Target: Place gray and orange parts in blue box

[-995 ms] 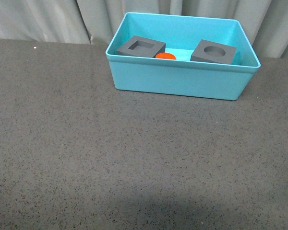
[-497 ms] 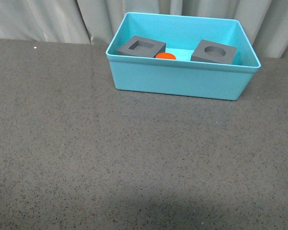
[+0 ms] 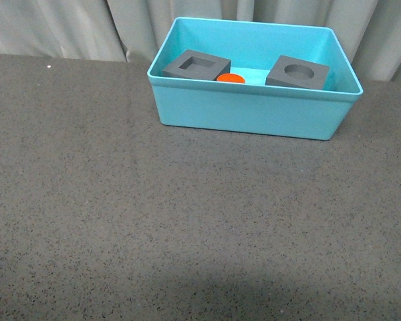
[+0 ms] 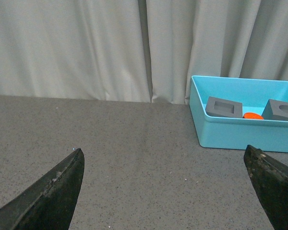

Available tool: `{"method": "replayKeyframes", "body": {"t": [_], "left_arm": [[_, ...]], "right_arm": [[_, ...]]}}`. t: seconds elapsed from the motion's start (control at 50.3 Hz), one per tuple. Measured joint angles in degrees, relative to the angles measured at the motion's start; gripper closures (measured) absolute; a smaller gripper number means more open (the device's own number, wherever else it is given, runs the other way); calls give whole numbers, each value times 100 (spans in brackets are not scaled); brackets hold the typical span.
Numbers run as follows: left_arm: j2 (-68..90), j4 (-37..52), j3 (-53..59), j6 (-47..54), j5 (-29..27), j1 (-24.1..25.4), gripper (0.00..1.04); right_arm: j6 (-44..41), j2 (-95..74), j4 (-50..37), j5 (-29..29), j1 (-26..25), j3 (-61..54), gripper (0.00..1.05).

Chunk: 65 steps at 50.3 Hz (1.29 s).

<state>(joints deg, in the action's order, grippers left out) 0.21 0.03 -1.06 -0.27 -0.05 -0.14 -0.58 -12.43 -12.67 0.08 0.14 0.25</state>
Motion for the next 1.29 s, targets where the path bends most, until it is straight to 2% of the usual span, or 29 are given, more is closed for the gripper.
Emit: {"method": "replayKeyframes", "body": {"t": [0.199, 0.318, 0.537, 0.875, 1.074, 1.293], "left_arm": [[0, 0, 0, 0, 0, 0, 7], [0, 0, 0, 0, 0, 0, 7], [0, 0, 0, 0, 2, 0, 7], [0, 0, 0, 0, 2, 0, 7], [0, 0, 0, 0, 2, 0, 7], [0, 0, 0, 0, 2, 0, 7]], "right_arm": [[0, 256, 258, -2, 0, 0, 104], [-2, 999, 1198, -17, 0, 4, 104], [-2, 1213, 1257, -17, 0, 4, 104], [-2, 1217, 1257, -17, 0, 4, 53], [0, 1217, 1257, -17, 0, 4, 9], [2, 1217, 1257, -17, 0, 4, 10]]}}
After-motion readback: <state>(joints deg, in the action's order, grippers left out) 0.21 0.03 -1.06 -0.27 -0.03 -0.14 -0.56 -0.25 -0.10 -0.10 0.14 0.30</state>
